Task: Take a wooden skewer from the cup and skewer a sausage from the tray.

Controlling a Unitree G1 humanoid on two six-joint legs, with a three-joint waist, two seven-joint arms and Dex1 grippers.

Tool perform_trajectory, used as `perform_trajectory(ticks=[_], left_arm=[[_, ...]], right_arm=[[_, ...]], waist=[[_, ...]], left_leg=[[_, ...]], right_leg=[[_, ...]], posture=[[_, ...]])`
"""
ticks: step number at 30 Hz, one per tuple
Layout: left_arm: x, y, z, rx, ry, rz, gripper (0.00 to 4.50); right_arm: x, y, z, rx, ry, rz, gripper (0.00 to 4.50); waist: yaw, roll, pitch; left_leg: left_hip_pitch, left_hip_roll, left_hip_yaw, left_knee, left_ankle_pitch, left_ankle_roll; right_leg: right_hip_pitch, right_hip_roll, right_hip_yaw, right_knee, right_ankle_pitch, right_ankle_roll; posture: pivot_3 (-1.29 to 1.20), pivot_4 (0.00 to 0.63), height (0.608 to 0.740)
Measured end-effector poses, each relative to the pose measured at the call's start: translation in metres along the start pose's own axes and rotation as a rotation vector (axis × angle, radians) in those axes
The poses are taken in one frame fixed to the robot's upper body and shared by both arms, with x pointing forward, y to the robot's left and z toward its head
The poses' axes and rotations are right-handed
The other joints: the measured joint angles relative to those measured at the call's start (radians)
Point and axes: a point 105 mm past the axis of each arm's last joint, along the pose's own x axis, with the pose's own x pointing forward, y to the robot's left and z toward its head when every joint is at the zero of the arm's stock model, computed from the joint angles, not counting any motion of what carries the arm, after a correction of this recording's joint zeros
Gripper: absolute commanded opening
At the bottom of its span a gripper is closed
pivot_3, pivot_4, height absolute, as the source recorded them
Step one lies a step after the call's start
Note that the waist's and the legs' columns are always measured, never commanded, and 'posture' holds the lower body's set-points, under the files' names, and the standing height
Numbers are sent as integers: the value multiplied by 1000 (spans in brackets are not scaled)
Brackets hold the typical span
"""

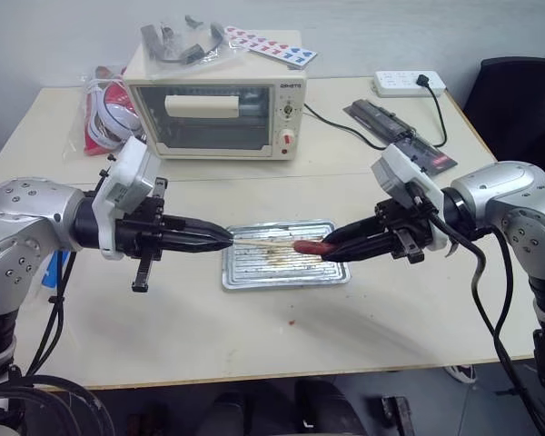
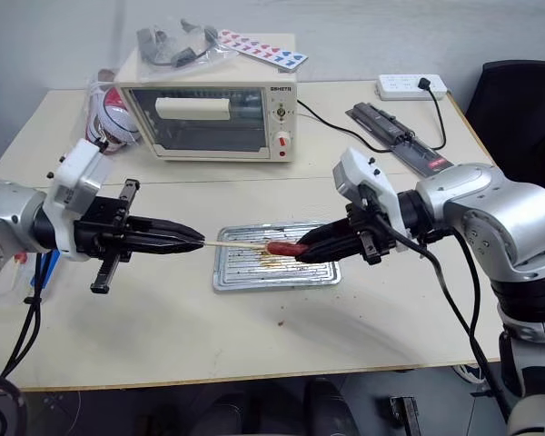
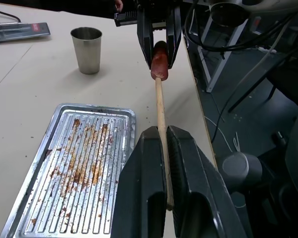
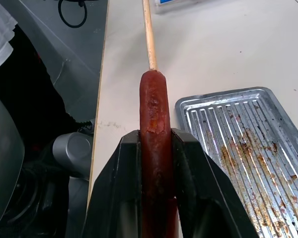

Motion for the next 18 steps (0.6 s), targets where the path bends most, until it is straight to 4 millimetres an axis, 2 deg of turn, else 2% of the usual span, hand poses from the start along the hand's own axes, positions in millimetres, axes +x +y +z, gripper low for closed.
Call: perform_trajectory(ticks=[13, 18], left_arm=[[10, 3, -5, -4, -28, -22, 0], [17, 1, -5, 15, -31, -34, 0]], right_arm=[[5, 2, 0, 2, 3, 5, 815], [10, 3, 7, -15, -21, 26, 815]], waist=[[0, 0, 0], [0, 0, 0]], left_leg=[[0, 0, 0, 0, 0, 0], [0, 0, 0, 1, 0, 0]], right_leg=[[0, 0, 0, 1, 0, 0], [0, 0, 0, 1, 0, 0]], posture=[[0, 150, 740], [0, 150, 740]])
